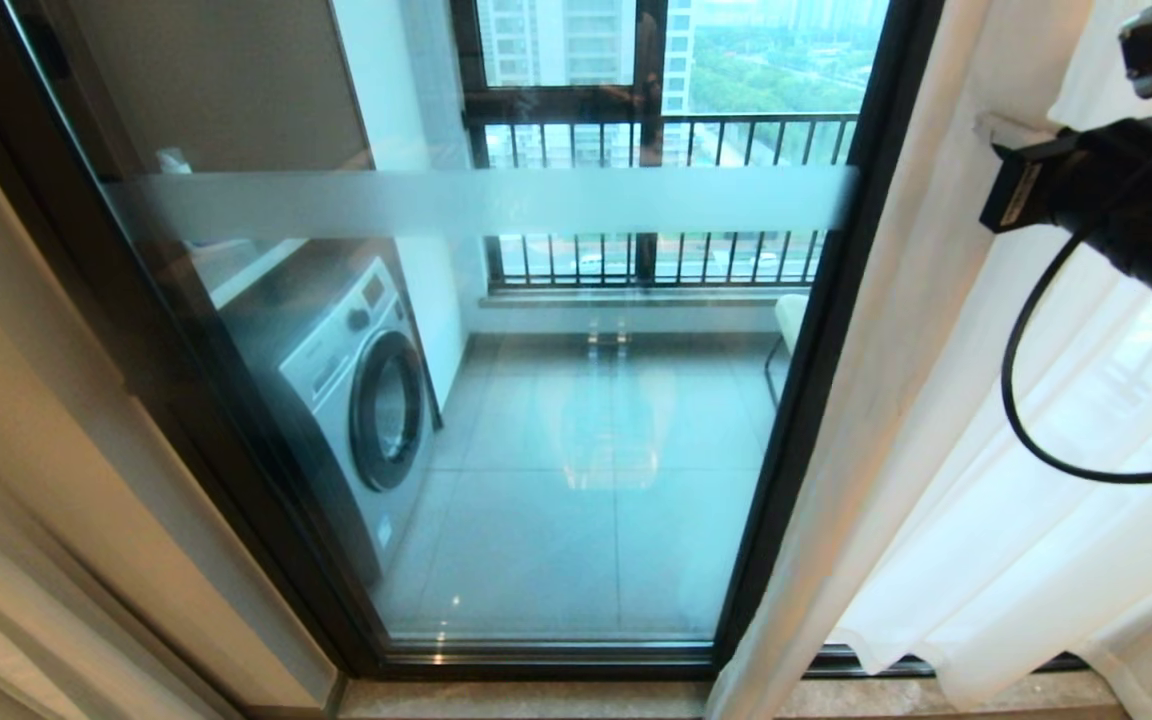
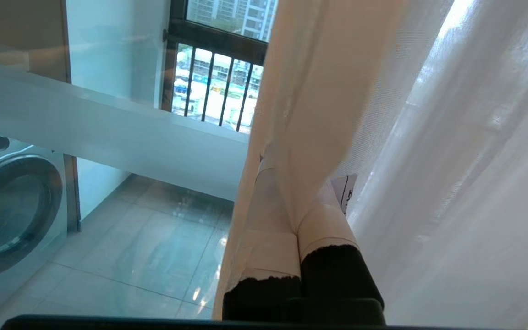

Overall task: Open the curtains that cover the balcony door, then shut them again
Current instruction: Pull the inner curtains open on both sides

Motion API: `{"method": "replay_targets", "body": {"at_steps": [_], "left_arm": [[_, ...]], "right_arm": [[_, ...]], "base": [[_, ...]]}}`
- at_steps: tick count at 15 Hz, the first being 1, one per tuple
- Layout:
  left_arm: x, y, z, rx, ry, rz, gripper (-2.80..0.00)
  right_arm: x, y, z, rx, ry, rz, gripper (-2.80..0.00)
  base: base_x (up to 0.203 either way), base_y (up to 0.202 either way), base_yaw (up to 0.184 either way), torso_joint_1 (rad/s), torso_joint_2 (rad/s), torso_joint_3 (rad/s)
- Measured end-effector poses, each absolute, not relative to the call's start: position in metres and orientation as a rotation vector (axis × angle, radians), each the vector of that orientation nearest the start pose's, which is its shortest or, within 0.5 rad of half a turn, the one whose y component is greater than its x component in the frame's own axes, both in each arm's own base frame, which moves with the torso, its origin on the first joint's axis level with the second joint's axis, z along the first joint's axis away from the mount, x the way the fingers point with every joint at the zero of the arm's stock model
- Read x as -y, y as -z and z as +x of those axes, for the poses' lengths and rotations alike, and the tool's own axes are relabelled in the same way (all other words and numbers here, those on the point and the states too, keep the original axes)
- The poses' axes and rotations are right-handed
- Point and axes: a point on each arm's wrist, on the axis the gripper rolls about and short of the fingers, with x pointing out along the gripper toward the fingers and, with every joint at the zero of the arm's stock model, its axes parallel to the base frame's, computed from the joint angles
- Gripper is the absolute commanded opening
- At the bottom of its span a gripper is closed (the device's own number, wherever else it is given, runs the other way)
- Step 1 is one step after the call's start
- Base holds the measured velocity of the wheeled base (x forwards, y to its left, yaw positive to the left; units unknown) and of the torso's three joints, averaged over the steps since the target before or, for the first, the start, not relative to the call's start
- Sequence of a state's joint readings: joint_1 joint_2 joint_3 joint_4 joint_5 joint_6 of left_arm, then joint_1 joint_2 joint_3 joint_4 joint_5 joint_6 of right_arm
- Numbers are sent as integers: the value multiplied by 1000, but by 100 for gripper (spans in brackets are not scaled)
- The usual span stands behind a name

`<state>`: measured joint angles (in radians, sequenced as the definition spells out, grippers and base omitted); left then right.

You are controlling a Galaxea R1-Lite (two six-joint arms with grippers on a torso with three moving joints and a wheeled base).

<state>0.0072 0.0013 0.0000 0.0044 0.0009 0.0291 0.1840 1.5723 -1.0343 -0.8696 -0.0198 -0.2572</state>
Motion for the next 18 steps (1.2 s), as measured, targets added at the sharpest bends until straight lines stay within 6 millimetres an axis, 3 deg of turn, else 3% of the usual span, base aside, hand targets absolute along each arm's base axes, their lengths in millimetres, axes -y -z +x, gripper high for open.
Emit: {"method": "replay_targets", "body": {"at_steps": [18], "left_arm": [[0,-75,-23,-6,-8,29,-280]], "right_arm": [[-44,-333,265,522,-29,-189,-280]], "base": [[0,0,0,0,0,0]]}}
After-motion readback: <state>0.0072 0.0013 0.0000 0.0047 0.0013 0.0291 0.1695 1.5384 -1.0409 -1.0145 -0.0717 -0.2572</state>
